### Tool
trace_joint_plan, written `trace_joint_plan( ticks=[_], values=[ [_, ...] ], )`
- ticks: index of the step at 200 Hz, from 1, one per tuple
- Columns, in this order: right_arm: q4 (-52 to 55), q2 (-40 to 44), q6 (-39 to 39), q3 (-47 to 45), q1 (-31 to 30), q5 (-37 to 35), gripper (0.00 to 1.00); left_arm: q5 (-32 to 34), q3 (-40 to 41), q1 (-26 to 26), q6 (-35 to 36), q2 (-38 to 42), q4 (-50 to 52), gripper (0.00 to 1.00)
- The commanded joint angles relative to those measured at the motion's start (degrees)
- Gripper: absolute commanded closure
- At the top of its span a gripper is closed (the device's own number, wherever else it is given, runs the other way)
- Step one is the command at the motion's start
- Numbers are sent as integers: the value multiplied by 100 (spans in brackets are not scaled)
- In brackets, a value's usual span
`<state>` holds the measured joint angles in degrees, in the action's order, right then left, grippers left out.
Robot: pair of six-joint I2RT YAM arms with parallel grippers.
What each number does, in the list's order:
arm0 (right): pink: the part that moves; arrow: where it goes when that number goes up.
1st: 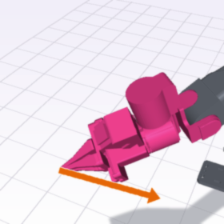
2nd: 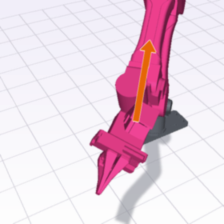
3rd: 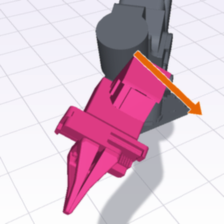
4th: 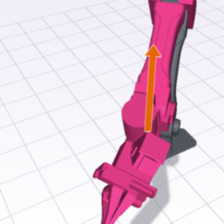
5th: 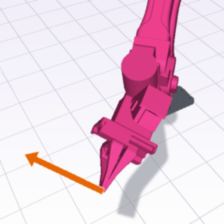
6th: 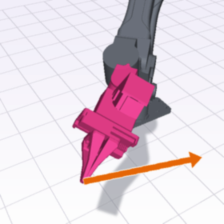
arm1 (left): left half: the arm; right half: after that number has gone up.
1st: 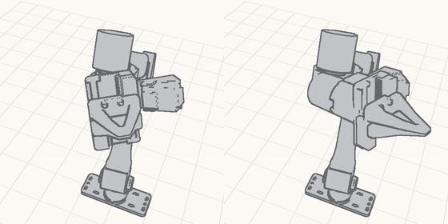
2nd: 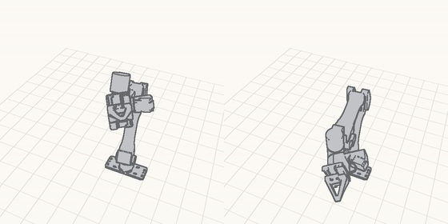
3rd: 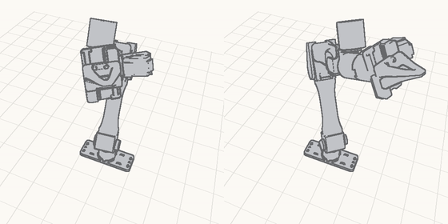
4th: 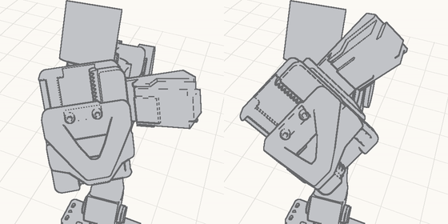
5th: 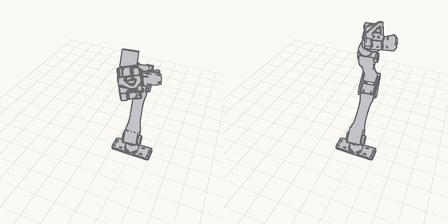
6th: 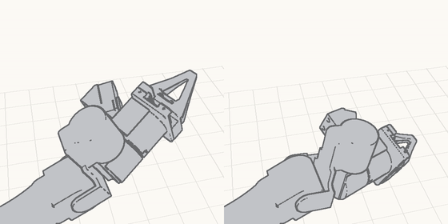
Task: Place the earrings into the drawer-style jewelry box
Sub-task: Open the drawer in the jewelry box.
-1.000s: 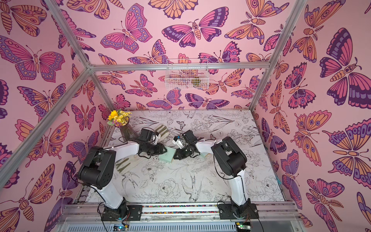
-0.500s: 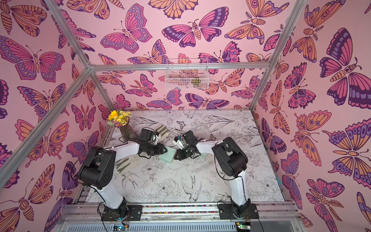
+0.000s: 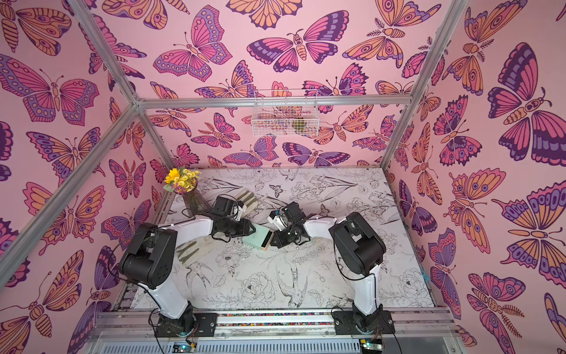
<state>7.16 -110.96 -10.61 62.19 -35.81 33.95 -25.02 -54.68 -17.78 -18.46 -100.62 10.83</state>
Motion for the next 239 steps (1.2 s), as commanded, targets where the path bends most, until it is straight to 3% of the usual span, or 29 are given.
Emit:
trace_joint_plan(
  ticks=[1,239],
  values=[
    [365,275,135,-206,98,-82,100,604,106,15,132,-155,567,49],
    [471,723,274,-919,320,-314,100,603,80,11,176,-153,623,49]
  ],
)
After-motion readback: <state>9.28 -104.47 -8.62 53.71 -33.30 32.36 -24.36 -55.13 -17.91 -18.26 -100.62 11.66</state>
